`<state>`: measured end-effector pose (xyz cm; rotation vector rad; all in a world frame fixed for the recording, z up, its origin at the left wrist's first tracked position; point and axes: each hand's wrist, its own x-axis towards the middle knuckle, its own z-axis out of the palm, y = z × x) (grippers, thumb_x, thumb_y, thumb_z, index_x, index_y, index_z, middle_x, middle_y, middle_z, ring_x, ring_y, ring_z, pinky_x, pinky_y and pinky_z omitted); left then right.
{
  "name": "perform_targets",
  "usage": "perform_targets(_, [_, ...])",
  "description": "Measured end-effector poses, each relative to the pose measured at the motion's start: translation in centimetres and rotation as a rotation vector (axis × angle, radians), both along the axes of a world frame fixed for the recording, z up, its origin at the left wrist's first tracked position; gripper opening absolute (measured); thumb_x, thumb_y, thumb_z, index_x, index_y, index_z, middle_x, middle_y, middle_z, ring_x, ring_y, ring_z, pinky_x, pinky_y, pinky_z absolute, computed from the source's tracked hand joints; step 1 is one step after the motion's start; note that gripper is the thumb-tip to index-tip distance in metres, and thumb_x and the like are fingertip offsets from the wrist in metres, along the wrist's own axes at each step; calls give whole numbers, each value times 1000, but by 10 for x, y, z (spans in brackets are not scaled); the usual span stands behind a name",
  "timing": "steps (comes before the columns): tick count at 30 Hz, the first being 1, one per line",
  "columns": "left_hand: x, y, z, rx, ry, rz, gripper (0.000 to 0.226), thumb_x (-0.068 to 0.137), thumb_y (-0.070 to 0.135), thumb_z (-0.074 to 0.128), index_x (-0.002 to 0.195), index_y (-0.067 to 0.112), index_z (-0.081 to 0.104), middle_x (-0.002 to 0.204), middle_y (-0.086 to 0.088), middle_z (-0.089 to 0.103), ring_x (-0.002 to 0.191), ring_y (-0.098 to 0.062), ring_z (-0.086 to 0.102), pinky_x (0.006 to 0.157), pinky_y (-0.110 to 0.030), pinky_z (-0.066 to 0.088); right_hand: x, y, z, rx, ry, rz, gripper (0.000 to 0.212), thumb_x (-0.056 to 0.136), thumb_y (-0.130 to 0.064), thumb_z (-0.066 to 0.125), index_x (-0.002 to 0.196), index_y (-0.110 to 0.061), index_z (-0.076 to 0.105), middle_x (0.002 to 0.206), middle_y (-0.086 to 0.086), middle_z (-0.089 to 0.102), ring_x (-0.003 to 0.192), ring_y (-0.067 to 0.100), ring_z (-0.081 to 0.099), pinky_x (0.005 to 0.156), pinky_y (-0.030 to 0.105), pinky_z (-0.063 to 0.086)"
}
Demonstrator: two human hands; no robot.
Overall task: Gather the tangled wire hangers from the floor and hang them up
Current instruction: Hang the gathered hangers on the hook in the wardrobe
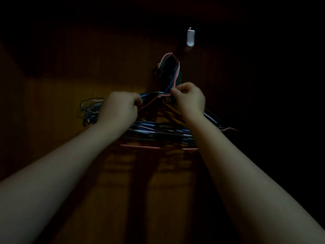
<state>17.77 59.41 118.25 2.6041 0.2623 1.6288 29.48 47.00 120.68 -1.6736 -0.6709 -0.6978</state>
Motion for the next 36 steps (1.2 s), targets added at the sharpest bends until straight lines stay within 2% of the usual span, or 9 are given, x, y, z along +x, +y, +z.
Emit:
perform_targets(2, [-2,-4,-4,9,17,14,23,90,10,52,107,11,67,104,-11,66,97,-28,58,81,-35,44,-4,-3,-1,-25,-21,-27,6,92,-34,58,89,-29,58,79,-15,54,84,10,57,75,32,49])
perform_targets(4, [-5,-10,-7,17,23,26,23,90,12,51,107,12,67,104,-11,65,98,-29,56,81,-38,44,-9,-8,-1,-85,-37,-51,3,91,-33,58,93,-31,60,87,-14,59,93,13,59,90,42,47])
perform_targets(7, [-12,-24,-9,-8,37,15,25,91,13,49,110,14,66,103,-10,65,92,-28,58,76,-36,46,-19,-18,-4,-214,-30,-66,25,92,-34,57,117,-32,60,113,-8,64,105,16,58,96,45,43])
perform_targets(10, [-18,-43,-14,-60,54,-18,27,92,15,47,112,16,66,83,-4,62,60,-19,57,51,-25,40,-31,-31,-9,-283,-86,-107,41,91,-39,55,131,-35,51,126,-5,60,116,21,53,99,42,38])
perform_targets(13, [-22,-63,-19,-55,45,-37,28,91,17,47,112,19,66,76,-1,63,52,-13,50,50,-26,38,-46,-51,-17,-313,-153,-195,48,92,-36,52,139,-31,43,133,-3,56,123,23,47,101,43,32])
perform_targets(17, [-29,-88,-23,-22,24,-77,29,91,19,47,114,19,65,96,-4,68,69,-18,49,76,-37,47,-66,-83,-26,-381,-216,-328,42,94,-34,47,136,-29,48,132,-3,56,125,23,44,102,40,29])
perform_targets(19, [-30,-98,-26,-8,13,-103,29,91,20,47,114,19,64,101,-3,67,77,-20,54,83,-41,48,-76,-99,-29,-415,-222,-409,39,95,-33,45,133,-30,51,129,-3,58,124,22,44,103,40,28])
perform_targets(23, [-33,-119,-33,46,18,-165,28,90,21,46,111,17,65,103,-5,67,96,-26,59,87,-43,46,-101,-134,-36,-466,-215,-572,35,95,-30,43,127,-29,56,125,-3,59,122,23,45,105,40,26])
perform_targets(36, [-74,-211,-90,104,134,-647,26,91,21,48,112,17,64,104,-8,66,101,-30,57,85,-41,41,-215,-245,-101,-539,-42,-904,33,94,-30,43,123,-27,58,121,-4,60,118,20,48,109,41,23])
